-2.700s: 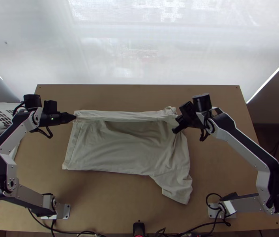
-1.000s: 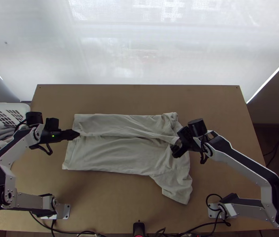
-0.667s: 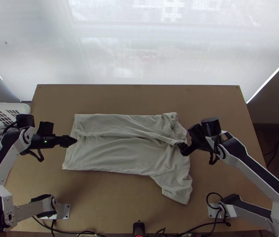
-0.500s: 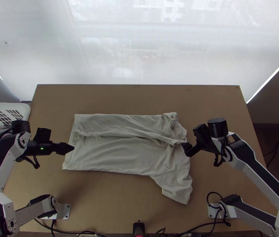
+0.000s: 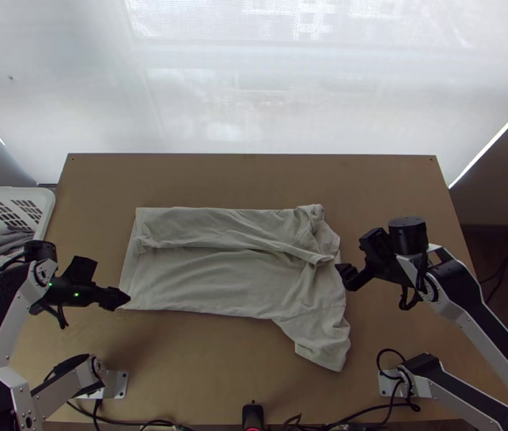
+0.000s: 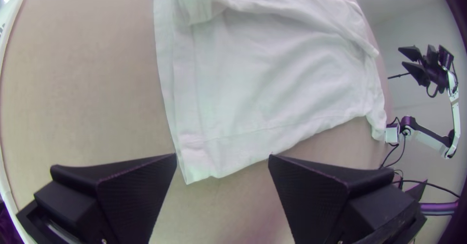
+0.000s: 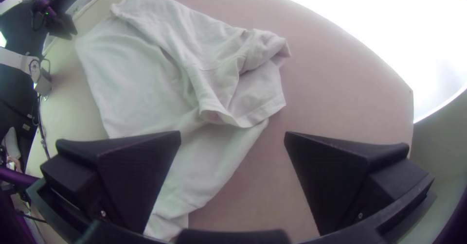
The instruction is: Fold the t-shirt
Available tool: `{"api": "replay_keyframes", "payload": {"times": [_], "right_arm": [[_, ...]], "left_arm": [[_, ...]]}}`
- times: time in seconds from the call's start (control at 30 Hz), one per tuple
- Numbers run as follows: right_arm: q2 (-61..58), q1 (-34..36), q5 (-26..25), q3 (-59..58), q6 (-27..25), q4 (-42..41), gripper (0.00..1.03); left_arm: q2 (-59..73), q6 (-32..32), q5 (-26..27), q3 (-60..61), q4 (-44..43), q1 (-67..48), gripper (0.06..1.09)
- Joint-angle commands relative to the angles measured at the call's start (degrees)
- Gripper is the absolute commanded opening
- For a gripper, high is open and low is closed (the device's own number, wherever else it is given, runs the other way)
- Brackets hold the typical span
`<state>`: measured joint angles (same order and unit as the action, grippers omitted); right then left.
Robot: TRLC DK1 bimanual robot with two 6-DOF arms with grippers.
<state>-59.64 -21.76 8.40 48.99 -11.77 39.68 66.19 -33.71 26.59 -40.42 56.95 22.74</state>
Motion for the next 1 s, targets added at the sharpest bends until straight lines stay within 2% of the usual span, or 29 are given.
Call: {"api": "replay_keyframes", "payload": {"times": [0.0,0.33,0.4,0.47,0.53,0.6,0.77,0.97], "right_arm": [[0.49,-2.06,0.03,1.54,-0.01,3.39,0.99],[0.75,-3.2,0.39,0.58,0.08,4.7,0.99],[0.84,-3.47,0.47,0.31,-0.01,4.79,0.99],[0.84,-4.08,0.47,0.05,-0.01,5.14,0.99],[0.93,-4.52,0.47,-0.3,-0.1,5.58,0.99],[1.1,-4.78,0.47,-0.83,-0.1,5.76,0.99],[0.75,-8.12,1.0,-1.71,-0.97,9.1,0.99],[0.31,-18.58,1.62,-4.08,-3.96,19.29,0.99]], "left_arm": [[0.43,-1.0,-2.86,3.25,-2.46,-0.33,0.97],[3.15,0.93,-2.95,4.3,-6.85,-0.77,0.94],[3.5,1.46,-2.95,4.3,-7.47,-0.95,0.86],[3.94,2.07,-2.16,3.95,-7.73,-0.86,0.83],[4.56,2.16,-1.36,3.77,-7.73,-0.86,0.74],[4.91,2.25,-0.22,3.77,-7.64,-0.95,0.59],[4.82,2.86,0.31,4.3,-7.64,-1.3,0.09],[4.21,3.22,0.31,3.95,-6.85,-1.3,0.09]]}}
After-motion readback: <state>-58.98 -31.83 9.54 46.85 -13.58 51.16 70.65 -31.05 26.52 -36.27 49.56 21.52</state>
